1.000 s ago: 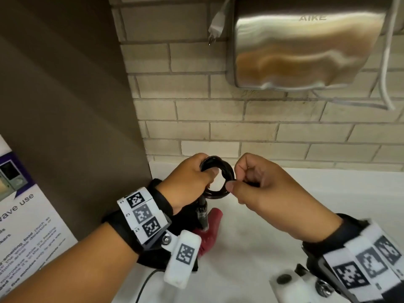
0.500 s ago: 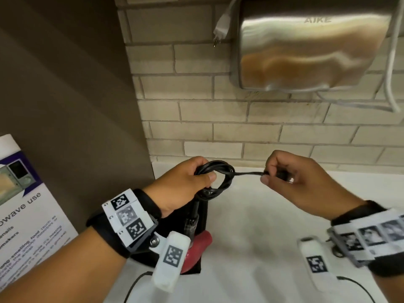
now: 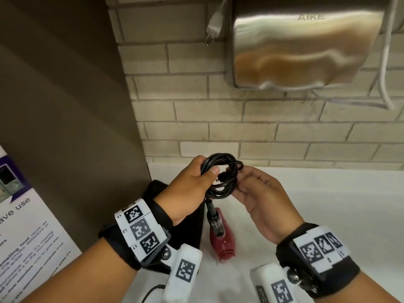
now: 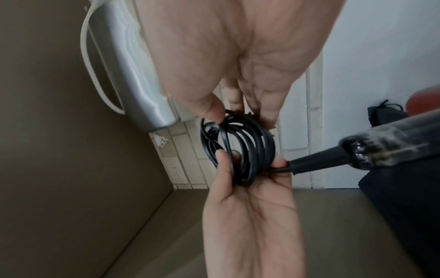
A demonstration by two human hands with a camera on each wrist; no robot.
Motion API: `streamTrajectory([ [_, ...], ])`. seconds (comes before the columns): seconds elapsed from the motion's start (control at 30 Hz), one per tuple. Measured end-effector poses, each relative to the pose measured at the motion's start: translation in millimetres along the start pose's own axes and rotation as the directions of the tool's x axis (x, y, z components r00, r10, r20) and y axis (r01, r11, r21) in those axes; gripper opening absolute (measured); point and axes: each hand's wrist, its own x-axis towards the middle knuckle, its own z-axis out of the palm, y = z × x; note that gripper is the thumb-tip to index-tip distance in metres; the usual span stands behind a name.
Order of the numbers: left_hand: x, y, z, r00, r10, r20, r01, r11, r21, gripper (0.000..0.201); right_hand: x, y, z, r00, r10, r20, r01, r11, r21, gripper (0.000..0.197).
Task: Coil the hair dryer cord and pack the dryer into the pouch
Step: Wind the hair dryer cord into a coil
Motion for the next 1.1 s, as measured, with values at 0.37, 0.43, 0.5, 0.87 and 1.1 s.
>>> streamTrajectory([
  [0.37, -2.8, -4.1, 12.0, 1.000, 0.019, -0.019, -0.015, 0.985, 0.172, 0.037, -2.5, 3.6, 6.6, 0.983, -0.046, -0.178, 0.050, 0.999, 0.019, 0.032],
  [0.43, -3.9, -5.5, 13.1, 0.999, 0.005, -0.048, 0.001, 0.993, 0.122, 0.028, -1.2, 5.3, 8.8, 0.978, -0.059, -0.201, 0.070, 0.996, 0.049, 0.034],
  [0.5, -3.9, -5.8, 12.9, 0.996, -0.020, -0.091, 0.022, 0.999, 0.028, 0.021, -0.6, 6.8, 12.3, 0.976, -0.071, -0.205, 0.089, 0.993, 0.079, 0.035],
  [0.87, -9.2, -12.1, 8.3, 0.987, -0.029, -0.159, -0.025, 0.944, -0.330, 0.005, -1.5, 2.6, 18.1, 0.981, 0.091, -0.170, -0.113, 0.986, -0.124, 0.011],
  [1.1, -10.0, -4.4, 8.1, 0.996, 0.004, -0.089, -0.041, 0.905, -0.424, 0.024, -5.1, 4.3, 18.2, 0.995, 0.026, -0.095, -0.015, 0.994, 0.111, 0.017],
])
